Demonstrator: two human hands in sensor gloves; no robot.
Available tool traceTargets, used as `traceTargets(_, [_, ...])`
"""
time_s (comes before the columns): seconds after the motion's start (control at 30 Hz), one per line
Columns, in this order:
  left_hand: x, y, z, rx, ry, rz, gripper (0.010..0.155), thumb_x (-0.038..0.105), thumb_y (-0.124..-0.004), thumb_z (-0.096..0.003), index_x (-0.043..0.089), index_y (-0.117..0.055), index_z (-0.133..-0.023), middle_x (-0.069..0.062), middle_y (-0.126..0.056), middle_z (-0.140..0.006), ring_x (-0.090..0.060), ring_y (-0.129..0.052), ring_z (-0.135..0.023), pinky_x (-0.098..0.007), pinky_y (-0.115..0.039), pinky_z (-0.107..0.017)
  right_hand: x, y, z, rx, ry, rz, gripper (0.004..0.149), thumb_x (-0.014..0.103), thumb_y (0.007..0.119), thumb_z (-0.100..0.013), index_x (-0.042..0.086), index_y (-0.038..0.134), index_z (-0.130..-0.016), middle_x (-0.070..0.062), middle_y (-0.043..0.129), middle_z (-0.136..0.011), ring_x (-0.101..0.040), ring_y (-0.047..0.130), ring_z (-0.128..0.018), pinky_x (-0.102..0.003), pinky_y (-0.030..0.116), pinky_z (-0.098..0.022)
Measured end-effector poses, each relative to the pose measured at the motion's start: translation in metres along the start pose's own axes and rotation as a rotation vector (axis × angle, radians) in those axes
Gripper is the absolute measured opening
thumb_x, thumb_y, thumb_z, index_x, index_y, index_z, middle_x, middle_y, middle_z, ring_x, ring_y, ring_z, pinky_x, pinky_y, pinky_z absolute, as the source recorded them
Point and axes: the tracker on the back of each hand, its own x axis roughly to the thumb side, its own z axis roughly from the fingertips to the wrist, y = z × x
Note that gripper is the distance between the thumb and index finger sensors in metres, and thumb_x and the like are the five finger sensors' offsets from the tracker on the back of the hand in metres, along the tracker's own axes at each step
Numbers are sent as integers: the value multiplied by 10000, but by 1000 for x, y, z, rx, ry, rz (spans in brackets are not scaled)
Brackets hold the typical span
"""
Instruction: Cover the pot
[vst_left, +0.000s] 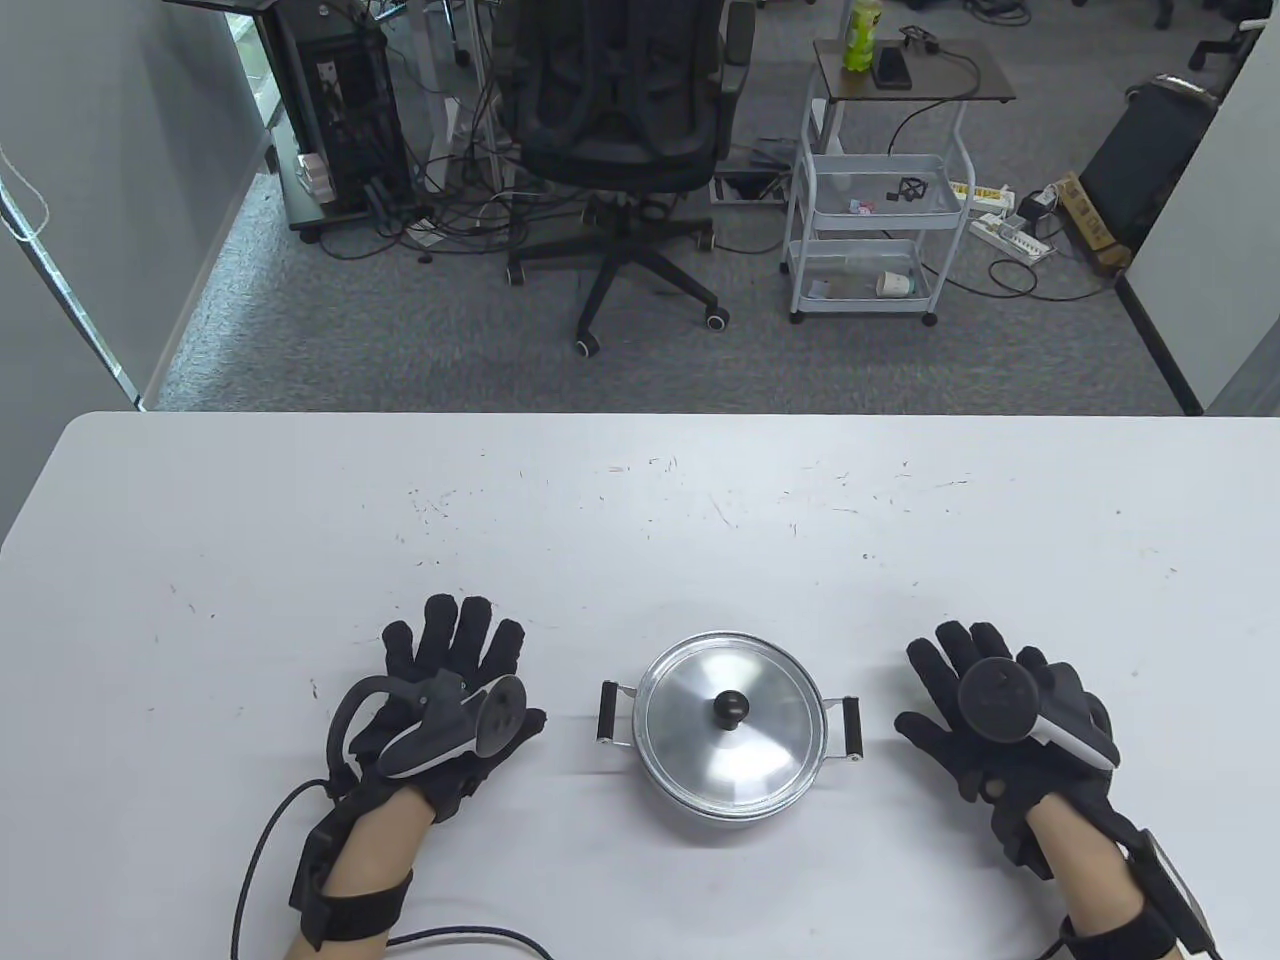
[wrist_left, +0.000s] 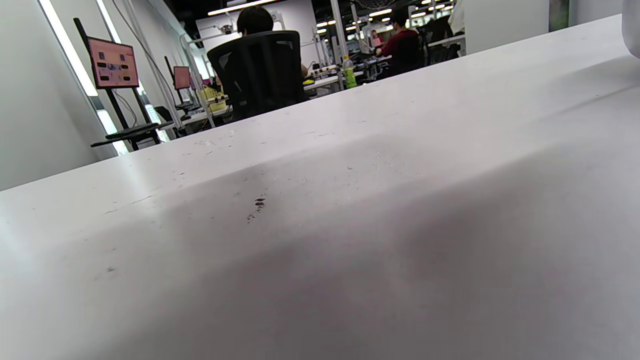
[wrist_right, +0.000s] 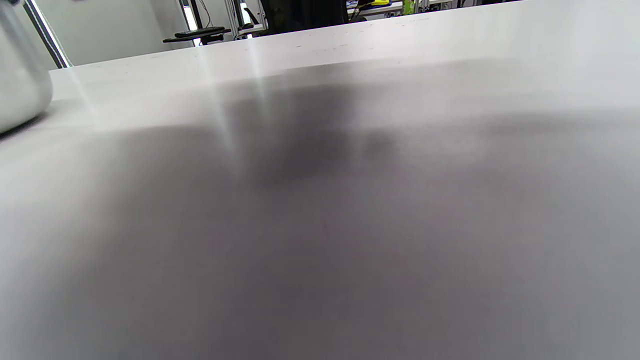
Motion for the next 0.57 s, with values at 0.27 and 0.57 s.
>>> traceTargets(0.27, [-1, -1, -1, -2, 3, 2, 947, 787, -412, -375, 322, -302, -1193, -120, -235, -1258, -488, -245, -1152, -765, -361, -748, 1, 0, 0, -5, -5, 0, 829, 697, 618, -338, 319, 466, -1060, -87, 351, -1176, -417, 301, -1085, -733, 234, -689])
traceTargets(0.57, [-2, -4, -2, -21, 0, 7, 946, 786, -413, -374, 324, -303, -1193, -119, -236, -1258, -488, -246, -1152, -765, -361, -748, 0, 0, 0, -1, -3, -7, 827, 693, 623, -338, 315, 473, -1058, -86, 355, -1175, -417, 305, -1085, -733, 234, -689])
